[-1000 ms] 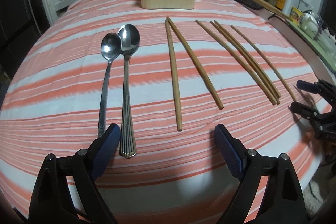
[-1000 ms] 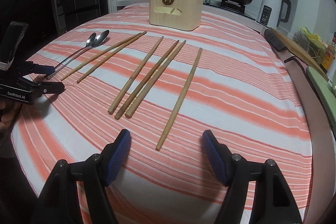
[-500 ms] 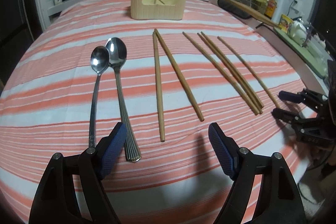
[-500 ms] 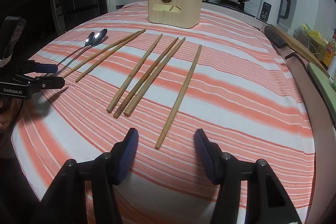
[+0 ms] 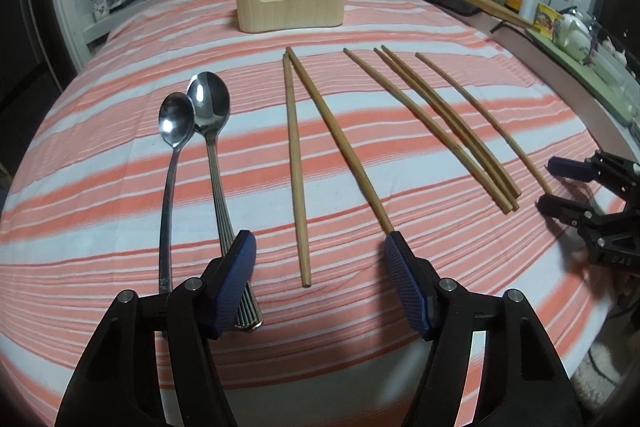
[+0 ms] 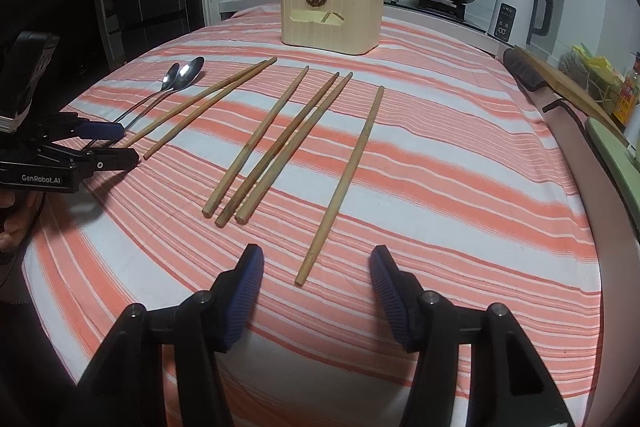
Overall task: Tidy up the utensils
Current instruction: 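Move the left tool back to the chopsticks while the right tool returns too, then close the left tool on a chopstick while the right tool grasps another, then lift and carry both held chopsticks over the cream utensil box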
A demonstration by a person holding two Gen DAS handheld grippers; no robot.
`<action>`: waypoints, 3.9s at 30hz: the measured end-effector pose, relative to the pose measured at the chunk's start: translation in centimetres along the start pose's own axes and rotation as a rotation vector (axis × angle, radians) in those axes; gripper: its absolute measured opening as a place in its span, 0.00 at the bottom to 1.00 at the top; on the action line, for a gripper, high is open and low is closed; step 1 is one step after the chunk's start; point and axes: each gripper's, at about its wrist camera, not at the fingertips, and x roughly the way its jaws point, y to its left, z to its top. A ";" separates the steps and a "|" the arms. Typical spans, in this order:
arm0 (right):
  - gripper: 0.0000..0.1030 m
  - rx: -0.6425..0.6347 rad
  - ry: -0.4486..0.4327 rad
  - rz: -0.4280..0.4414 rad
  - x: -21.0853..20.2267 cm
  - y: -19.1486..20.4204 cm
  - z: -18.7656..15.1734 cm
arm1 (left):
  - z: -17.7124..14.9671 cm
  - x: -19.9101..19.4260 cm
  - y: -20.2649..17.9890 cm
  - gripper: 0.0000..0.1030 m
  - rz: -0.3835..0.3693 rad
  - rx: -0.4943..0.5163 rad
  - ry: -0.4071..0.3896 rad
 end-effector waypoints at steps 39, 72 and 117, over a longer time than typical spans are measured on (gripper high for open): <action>0.06 0.076 -0.014 -0.024 -0.1 -0.1 -0.4 | -1.0 -0.5 -0.1 0.17 -0.010 0.031 -0.038; 0.05 0.101 -0.295 -0.102 -11.7 -1.5 8.8 | 6.8 -14.0 2.8 0.03 -0.065 -0.005 -0.346; 0.05 0.033 -0.405 0.038 -14.9 -0.7 18.2 | 14.0 -16.6 4.5 0.02 -0.200 -0.066 -0.366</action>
